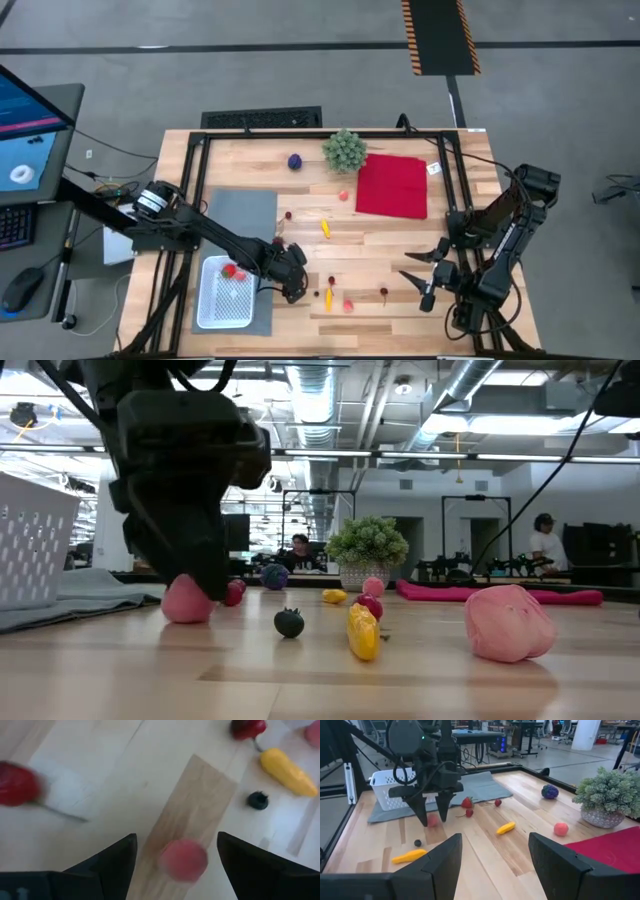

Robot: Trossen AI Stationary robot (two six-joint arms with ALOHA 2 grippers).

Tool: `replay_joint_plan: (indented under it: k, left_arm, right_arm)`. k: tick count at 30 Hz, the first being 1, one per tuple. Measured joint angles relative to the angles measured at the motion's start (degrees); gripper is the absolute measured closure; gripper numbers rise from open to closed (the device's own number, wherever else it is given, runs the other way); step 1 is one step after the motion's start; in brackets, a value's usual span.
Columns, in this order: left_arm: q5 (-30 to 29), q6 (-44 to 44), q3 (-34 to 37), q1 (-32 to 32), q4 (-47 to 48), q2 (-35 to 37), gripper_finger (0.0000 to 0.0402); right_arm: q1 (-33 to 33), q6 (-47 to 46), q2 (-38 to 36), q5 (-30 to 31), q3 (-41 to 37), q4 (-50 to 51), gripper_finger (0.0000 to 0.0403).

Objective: Pick and placing Produce into tupperware
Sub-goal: Put the pink apricot into the white basket

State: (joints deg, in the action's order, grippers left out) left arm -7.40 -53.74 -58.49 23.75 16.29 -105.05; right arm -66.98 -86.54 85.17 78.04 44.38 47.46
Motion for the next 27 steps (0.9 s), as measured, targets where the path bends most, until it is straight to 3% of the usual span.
replay_joint_plan:
  k: [4, 18, 23, 27]
  left_arm:
    - [0.2, 1.3, 0.0, 0.0, 0.4, 0.0, 0.0151]
    - [2.9, 3.0, 0.0, -0.1, 2.2, 0.2, 0.0269]
    - [5.3, 6.3, -1.6, 0.3, 3.6, 0.4, 0.0282]
    - [4.1, 10.5, -7.4, 1.1, 8.2, 0.4, 0.0279]
  right_arm:
    - [0.0, 0.0, 0.0, 0.0, 0.0, 0.0, 0.0148]
    - [0.0, 0.0, 0.0, 0.0, 0.0, 0.0, 0.0148]
    - [0.0, 0.0, 0.0, 0.0, 0.0, 0.0, 0.0148]
    - [0.0, 0.0, 0.0, -0.1, 0.0, 0.0, 0.0148]
